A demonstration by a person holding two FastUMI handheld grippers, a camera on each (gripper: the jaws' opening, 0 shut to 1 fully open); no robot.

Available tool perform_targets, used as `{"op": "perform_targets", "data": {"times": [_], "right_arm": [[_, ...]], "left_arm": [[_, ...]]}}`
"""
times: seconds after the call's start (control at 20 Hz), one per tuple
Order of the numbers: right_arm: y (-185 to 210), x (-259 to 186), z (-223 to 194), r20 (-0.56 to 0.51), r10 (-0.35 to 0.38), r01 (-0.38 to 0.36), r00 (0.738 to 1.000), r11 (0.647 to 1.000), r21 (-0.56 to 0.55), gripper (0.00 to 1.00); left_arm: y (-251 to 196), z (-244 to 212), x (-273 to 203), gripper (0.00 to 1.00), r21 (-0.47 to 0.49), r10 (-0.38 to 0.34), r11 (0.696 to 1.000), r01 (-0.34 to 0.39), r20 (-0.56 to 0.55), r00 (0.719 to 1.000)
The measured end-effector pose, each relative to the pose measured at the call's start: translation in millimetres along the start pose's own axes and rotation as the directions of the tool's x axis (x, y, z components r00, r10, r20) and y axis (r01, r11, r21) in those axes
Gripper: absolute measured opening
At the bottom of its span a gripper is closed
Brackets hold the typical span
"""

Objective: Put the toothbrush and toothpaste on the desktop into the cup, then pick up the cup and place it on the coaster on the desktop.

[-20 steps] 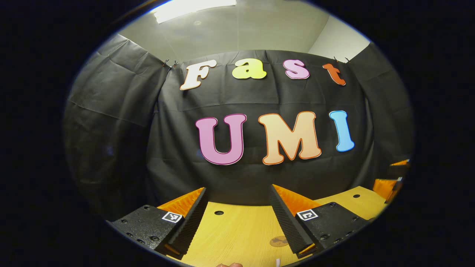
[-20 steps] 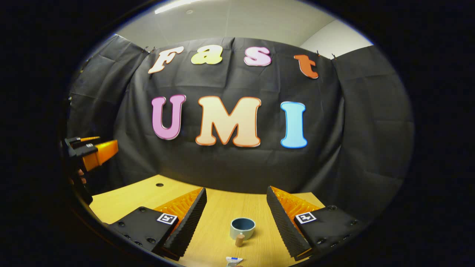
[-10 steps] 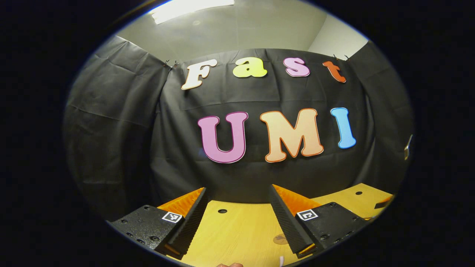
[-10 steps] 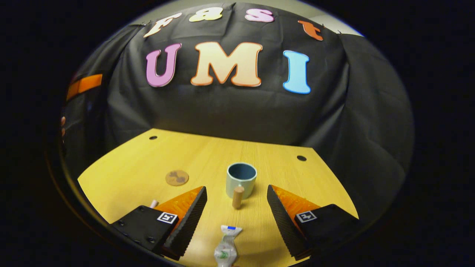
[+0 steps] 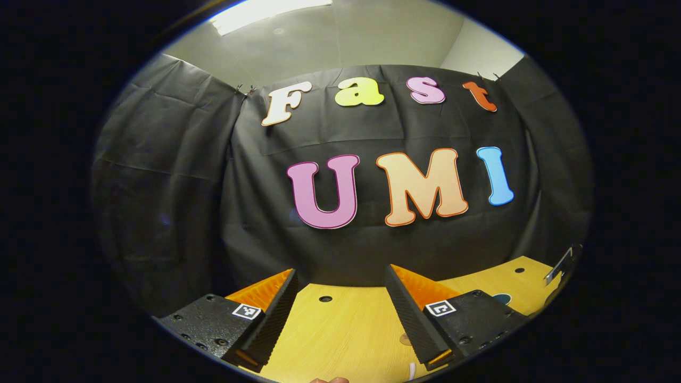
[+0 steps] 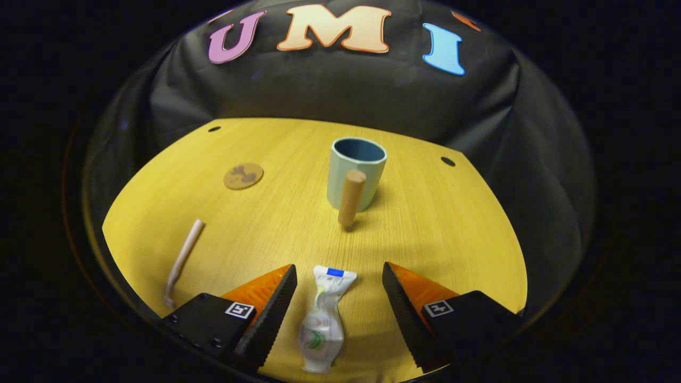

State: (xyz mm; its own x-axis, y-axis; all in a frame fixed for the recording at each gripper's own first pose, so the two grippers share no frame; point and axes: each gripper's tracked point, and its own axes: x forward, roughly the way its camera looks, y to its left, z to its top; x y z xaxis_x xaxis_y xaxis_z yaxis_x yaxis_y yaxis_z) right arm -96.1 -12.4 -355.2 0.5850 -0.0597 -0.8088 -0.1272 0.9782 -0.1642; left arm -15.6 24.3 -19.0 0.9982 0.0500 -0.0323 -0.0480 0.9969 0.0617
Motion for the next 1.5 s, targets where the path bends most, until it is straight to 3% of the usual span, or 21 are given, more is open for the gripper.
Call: {"op": "perform_targets", "data": {"times": [0.15, 0.25, 0.3, 0.65, 0.7, 0.75, 0.8, 0.95, 1.25, 1.5], "right_arm": [[-1.1, 12.4, -19.8, -0.078, -0.011, 0.010, 0.997, 1.000, -0.011, 1.00], [0.6, 15.9, -23.2, -0.100, 0.002, -0.001, 0.995, 1.000, 0.010, 0.92], [0.1, 16.9, -23.2, -0.106, 0.002, -0.001, 0.994, 1.000, 0.014, 0.95], [12.0, 15.8, -34.6, -0.238, 0.110, -0.086, 0.965, 0.990, 0.111, 0.53], [12.0, 14.7, -36.0, -0.258, 0.129, -0.104, 0.957, 0.989, 0.108, 0.51], [10.9, 12.3, -34.3, -0.264, 0.138, -0.117, 0.955, 0.989, 0.093, 0.38], [12.3, 11.6, -33.7, -0.278, 0.150, -0.133, 0.949, 0.988, 0.079, 0.36], [13.2, 12.9, -35.5, -0.312, 0.173, -0.146, 0.934, 0.983, 0.107, 0.16], [12.9, 12.6, -34.4, -0.292, 0.193, -0.170, 0.937, 0.980, 0.103, 0.16], [13.5, 12.5, -34.1, -0.273, 0.186, -0.172, 0.944, 0.982, 0.074, 0.14]], "left_arm": [[-2.4, -1.6, 0.3, 0.95, 0.014, -0.008, 1.000, 0.008, -0.010, 1.000], [-3.6, -4.0, 1.6, 0.96, 0.019, -0.012, 1.000, 0.013, -0.017, 1.000], [-4.7, -6.1, 1.4, 0.96, 0.019, -0.015, 1.000, 0.015, -0.021, 1.000], [-10.5, -12.6, 3.9, 0.96, 0.008, -0.023, 1.000, 0.023, -0.046, 0.999], [-12.4, -14.3, 4.7, 0.96, 0.009, -0.025, 1.000, 0.026, -0.049, 0.998], [-15.5, -15.8, 5.2, 0.95, 0.009, -0.032, 0.999, 0.033, -0.052, 0.998], [-20.3, -18.4, 5.3, 0.96, 0.007, -0.046, 0.999, 0.047, -0.061, 0.997], [-36.1, -29.5, 4.7, 0.96, 0.002, -0.087, 0.996, 0.087, -0.090, 0.992], [-80.4, -83.5, -7.5, 0.96, 0.008, -0.210, 0.976, 0.217, -0.225, 0.951], [-105.0, -145.4, -24.8, 0.95, -0.061, -0.273, 0.960, 0.272, -0.407, 0.872]]}}
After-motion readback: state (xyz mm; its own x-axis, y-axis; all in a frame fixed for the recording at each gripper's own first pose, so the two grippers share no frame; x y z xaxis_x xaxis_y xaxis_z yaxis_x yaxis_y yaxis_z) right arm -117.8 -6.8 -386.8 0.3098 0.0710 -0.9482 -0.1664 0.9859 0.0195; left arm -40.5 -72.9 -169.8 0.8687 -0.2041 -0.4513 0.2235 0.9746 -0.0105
